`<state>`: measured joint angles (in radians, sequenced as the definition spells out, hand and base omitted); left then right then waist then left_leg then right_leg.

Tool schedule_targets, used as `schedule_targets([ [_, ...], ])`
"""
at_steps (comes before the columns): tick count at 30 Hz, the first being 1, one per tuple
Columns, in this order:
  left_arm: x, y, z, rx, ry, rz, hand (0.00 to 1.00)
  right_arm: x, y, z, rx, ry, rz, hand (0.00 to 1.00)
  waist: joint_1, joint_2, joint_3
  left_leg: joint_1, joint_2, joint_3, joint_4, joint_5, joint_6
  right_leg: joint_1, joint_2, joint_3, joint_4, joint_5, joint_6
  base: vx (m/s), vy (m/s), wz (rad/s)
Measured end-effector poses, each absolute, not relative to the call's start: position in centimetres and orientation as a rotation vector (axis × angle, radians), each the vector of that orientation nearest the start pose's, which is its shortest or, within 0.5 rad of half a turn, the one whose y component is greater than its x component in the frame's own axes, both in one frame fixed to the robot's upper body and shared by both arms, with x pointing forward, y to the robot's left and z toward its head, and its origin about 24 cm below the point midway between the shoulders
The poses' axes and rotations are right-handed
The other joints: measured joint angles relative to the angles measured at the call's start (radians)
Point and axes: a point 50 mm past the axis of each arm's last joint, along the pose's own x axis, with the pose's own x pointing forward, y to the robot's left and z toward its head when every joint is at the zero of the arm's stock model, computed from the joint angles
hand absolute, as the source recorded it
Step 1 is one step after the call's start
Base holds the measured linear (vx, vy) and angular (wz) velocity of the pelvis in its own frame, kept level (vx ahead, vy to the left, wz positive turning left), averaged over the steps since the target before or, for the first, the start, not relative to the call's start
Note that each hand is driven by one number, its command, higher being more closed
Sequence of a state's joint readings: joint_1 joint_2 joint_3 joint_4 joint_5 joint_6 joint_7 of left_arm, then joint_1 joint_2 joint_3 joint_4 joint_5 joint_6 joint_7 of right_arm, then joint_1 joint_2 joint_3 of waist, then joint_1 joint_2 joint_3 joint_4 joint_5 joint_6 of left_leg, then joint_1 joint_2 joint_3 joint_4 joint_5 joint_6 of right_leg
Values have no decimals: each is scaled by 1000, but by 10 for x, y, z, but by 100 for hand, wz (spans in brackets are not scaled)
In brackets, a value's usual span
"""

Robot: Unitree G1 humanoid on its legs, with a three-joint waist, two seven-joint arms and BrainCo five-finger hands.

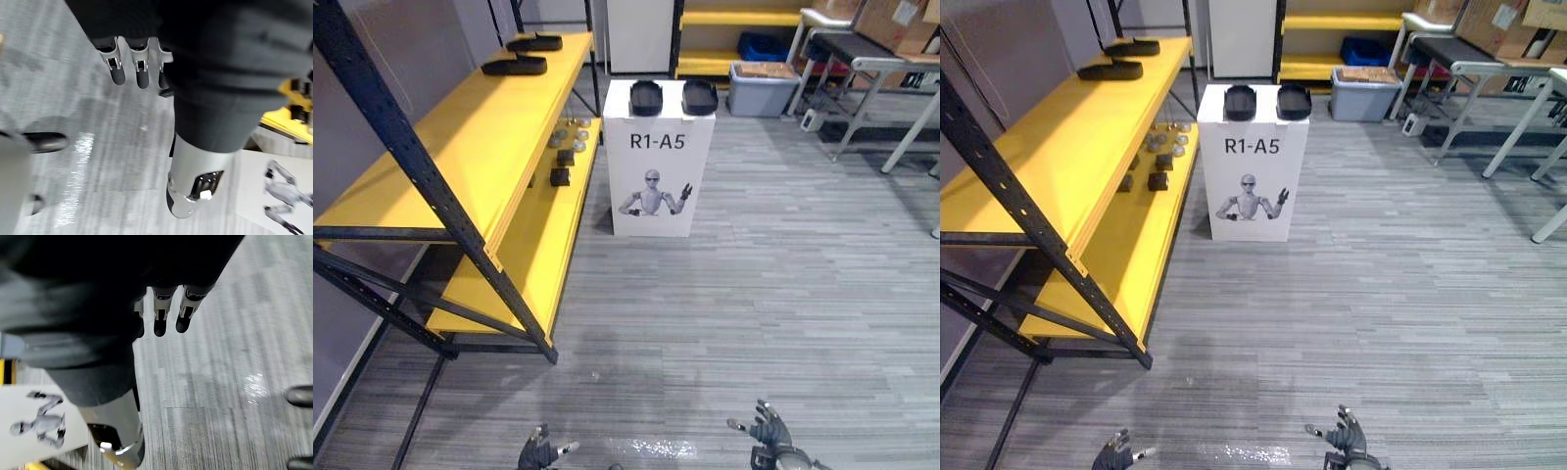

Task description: Walk over and take plastic housings, then place them on the shelf

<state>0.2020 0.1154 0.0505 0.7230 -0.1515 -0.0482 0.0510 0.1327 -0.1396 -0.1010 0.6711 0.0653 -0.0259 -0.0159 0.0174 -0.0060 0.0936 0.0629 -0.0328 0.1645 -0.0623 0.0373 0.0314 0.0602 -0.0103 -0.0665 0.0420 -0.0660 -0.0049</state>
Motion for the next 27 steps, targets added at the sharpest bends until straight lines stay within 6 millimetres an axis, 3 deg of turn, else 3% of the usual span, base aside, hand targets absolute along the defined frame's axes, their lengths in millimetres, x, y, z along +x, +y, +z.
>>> schedule_targets([
  [11, 134, 208, -114, 1, 732, 214, 0, 154, -219, -112, -136, 746, -118, 0, -1, 16, 13, 20, 7, -1, 36, -45, -15, 27, 1, 9, -1, -11, 11, -20, -10, -5],
  [23, 120, 212, -114, 17, 748, 235, 0, 150, -225, -113, -154, 756, -155, 0, 1, 20, 15, -15, 11, 36, 33, -49, -7, -27, 6, 45, -4, -12, 15, -42, 5, -11],
  [27, 120, 223, -111, 16, 733, 301, 0, 157, -226, -110, -159, 735, -166, 0, 10, 22, 17, -49, 23, 83, 102, -107, 0, -44, 11, 87, -4, -8, 10, 76, 19, -33],
])
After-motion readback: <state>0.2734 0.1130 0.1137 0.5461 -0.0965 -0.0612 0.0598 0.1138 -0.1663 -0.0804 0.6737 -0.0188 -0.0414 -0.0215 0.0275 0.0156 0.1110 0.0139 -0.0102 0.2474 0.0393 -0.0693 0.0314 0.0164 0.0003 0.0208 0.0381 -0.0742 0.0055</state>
